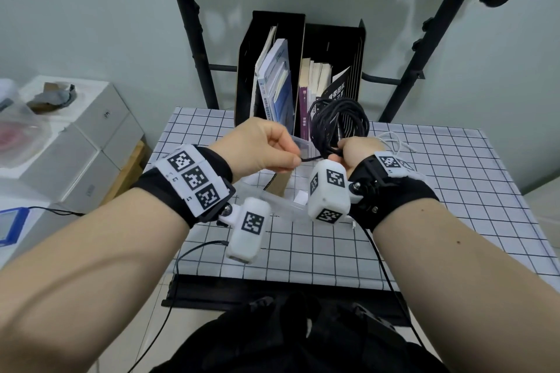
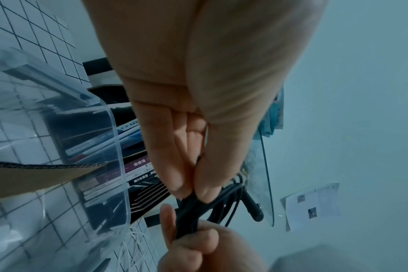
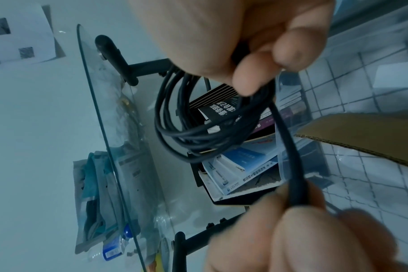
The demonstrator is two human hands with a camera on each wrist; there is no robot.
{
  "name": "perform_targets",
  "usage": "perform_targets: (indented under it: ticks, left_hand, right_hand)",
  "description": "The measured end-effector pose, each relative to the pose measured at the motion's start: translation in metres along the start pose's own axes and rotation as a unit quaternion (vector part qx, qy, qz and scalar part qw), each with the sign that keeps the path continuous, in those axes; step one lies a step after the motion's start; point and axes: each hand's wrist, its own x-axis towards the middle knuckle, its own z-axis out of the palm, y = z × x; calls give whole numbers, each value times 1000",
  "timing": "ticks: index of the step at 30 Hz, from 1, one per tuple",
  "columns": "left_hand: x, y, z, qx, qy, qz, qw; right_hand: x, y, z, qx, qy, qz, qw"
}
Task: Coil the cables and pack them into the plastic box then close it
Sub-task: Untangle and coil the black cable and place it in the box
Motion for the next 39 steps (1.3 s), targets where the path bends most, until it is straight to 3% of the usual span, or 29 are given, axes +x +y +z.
perform_targets:
  ticks: [6,11,16,20,23,25,26,28,30,33,39]
  left_hand:
    - [6,18,7,-1,-1,44,999]
    - [15,20,11,60,79,79,992]
    - [20,15,14,230,155,140,951]
    - [24,5,13,277,181,174,927]
    - [26,0,12,300,243,168,907]
    - [28,-3,9,281,273,148,908]
    - [28,-3,8,251,266,119,923]
    - [28,-2,6,144,215,38,965]
    - [26,0,7,22,164,-13,986]
    - [26,5,5,-96,119,-40,987]
    - [22,7,3,-169,51,-28,984]
  right_hand:
    - [7,8,8,-67,-22,-8,997]
    - [6,7,15,-192,28,-107,975]
    - [5,13,20,-231,-12,-191,954]
    - [-2,13,18,-213,-34,-210,953]
    - [-4,15,17,-185,-45,-220,957]
    - [-5,16,17,-175,-54,-226,957]
    - [-5,15,17,-170,-57,-228,957]
    - [-6,15,18,-161,-64,-228,958]
    - [-7,14,20,-153,-76,-220,961]
    - [-7,14,22,-125,-91,-195,968]
    - [-11,5,18,-27,-113,-96,989]
